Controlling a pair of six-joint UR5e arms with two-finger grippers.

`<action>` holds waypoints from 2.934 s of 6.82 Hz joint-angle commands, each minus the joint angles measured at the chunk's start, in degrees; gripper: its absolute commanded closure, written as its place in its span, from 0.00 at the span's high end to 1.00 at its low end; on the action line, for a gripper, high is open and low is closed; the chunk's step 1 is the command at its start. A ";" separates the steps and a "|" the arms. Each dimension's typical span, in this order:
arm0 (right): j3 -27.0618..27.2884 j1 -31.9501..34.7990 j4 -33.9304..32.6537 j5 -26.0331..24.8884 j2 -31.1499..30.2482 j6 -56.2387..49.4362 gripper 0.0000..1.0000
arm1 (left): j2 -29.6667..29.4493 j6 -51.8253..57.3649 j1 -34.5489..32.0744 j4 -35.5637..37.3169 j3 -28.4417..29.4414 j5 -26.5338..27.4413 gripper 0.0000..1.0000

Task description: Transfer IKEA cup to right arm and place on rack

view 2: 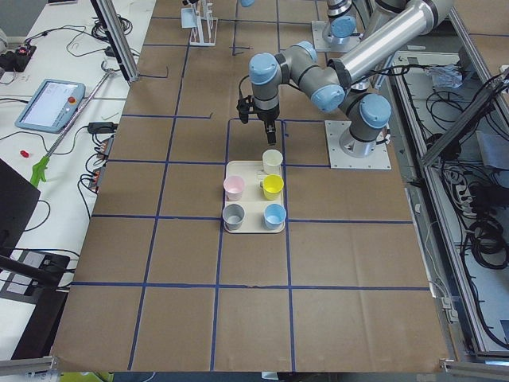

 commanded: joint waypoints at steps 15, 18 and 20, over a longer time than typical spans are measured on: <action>9.18 14.24 -17.86 9.05 -12.81 85.23 1.00 | -4.37 5.09 0.23 16.47 -9.27 3.46 0.00; 9.62 14.24 -18.70 8.88 -11.74 88.98 1.00 | -5.94 4.48 -0.38 9.33 1.75 2.76 0.00; 10.15 14.24 -18.35 8.88 -11.74 88.98 1.00 | -6.30 4.38 -0.56 3.93 9.51 1.71 0.00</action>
